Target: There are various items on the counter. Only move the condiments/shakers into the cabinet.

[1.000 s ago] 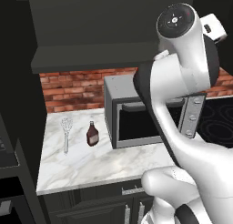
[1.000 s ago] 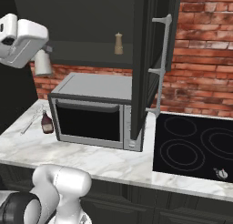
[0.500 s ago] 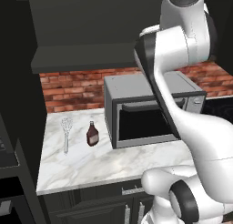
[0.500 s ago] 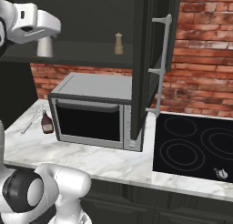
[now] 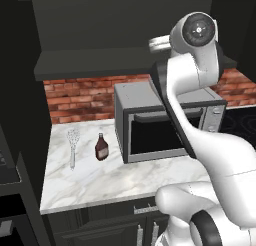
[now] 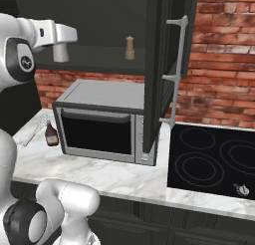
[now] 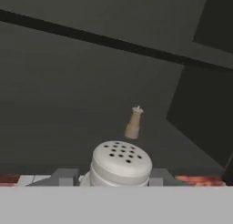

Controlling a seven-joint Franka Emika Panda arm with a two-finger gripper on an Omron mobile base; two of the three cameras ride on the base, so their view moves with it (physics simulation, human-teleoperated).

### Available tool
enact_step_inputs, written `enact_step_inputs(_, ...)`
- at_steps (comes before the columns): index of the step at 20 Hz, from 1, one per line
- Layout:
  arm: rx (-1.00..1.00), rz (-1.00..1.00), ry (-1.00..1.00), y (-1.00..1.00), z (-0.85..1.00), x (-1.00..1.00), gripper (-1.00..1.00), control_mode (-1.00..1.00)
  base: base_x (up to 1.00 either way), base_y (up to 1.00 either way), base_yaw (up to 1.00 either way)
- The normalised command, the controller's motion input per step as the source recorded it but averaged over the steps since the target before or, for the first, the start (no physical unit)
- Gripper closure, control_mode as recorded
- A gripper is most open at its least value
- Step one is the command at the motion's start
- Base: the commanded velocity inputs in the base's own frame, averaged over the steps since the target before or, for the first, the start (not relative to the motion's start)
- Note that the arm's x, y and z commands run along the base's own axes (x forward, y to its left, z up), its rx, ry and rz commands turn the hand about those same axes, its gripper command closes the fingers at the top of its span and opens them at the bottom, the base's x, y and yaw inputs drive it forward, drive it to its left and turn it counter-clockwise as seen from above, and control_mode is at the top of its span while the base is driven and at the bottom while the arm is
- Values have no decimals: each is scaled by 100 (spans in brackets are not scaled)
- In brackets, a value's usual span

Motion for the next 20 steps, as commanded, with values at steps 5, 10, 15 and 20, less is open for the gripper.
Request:
enact_step_inputs(5,-5,0,3,0,-3,84,100,-100,0,0,0)
enact_step_inputs(10,-5,0,0,0,-14,79,100,-100,0,0,0)
enact_step_inputs(15,0,0,2,0,-6,65,100,-100,0,0,0)
enact_step_inputs(20,0,0,8,0,-15,60,100,-100,0,0,0)
